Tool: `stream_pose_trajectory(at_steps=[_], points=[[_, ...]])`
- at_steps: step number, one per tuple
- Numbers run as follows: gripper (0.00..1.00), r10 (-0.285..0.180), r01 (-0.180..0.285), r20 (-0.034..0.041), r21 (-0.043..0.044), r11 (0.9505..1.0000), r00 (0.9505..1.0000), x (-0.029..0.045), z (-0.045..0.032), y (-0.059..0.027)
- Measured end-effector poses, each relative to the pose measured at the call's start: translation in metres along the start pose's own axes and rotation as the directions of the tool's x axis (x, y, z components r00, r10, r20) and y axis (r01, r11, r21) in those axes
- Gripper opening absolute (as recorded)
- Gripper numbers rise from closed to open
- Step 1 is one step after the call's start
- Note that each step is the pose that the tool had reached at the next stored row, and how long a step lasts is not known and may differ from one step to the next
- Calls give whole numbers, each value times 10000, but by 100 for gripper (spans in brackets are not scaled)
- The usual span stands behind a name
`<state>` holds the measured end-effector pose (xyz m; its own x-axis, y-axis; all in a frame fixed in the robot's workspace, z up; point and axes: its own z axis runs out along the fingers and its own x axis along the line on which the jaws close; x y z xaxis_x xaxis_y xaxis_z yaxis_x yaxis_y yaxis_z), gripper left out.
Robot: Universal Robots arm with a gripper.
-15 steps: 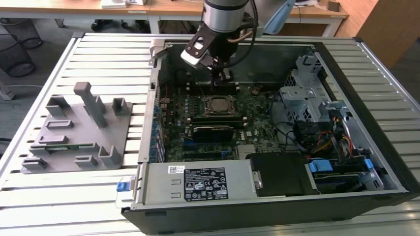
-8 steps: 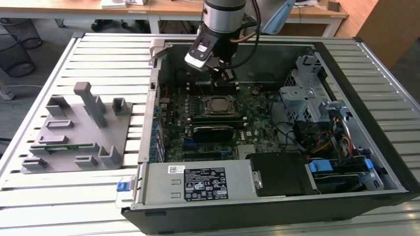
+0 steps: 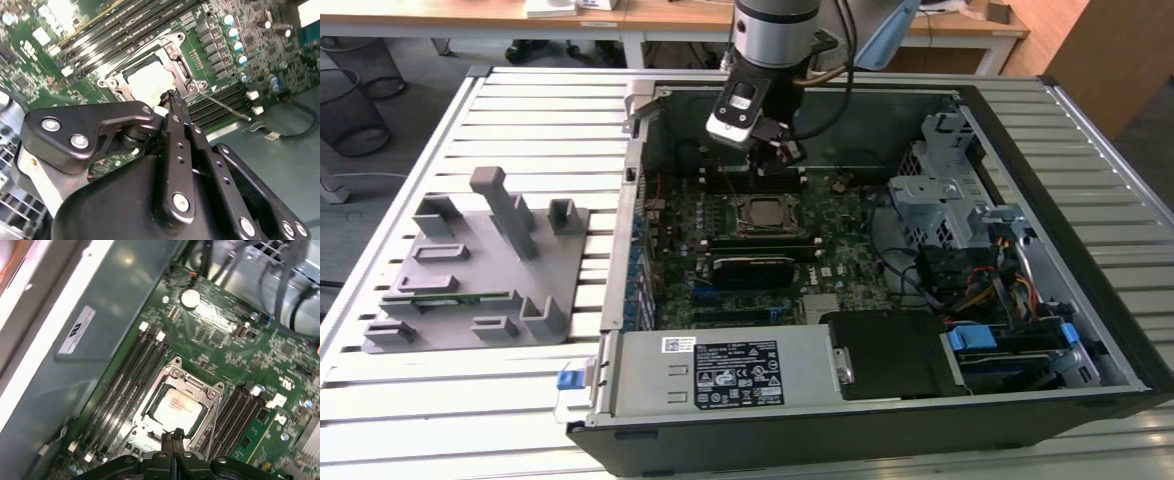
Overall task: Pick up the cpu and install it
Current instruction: 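Install the first cpu locking lever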
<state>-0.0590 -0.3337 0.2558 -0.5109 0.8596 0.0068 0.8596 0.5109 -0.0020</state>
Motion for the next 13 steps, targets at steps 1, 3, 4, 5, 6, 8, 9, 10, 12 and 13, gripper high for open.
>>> stream_pose_trajectory(at_steps=[1,3,4,5,6,8,9,10,12,13], points=[[11,-181,181,0,1,9998,9998,0,1,0],[11,-557,557,5,7,9984,9984,0,1,0],[11,-736,736,6,8,9973,9973,0,1,0],[11,-916,916,7,11,9958,9958,0,1,0],[11,-1096,1096,8,12,9940,9940,0,2,0],[11,-1452,1452,10,15,9894,9894,0,2,0],[11,-1629,1629,12,18,9866,9866,0,2,0],[11,-1822,1822,14,21,9833,9833,0,2,0],[11,-2174,2174,20,29,9761,9761,0,2,0],[11,-2350,2350,24,34,9720,9720,0,2,0]])
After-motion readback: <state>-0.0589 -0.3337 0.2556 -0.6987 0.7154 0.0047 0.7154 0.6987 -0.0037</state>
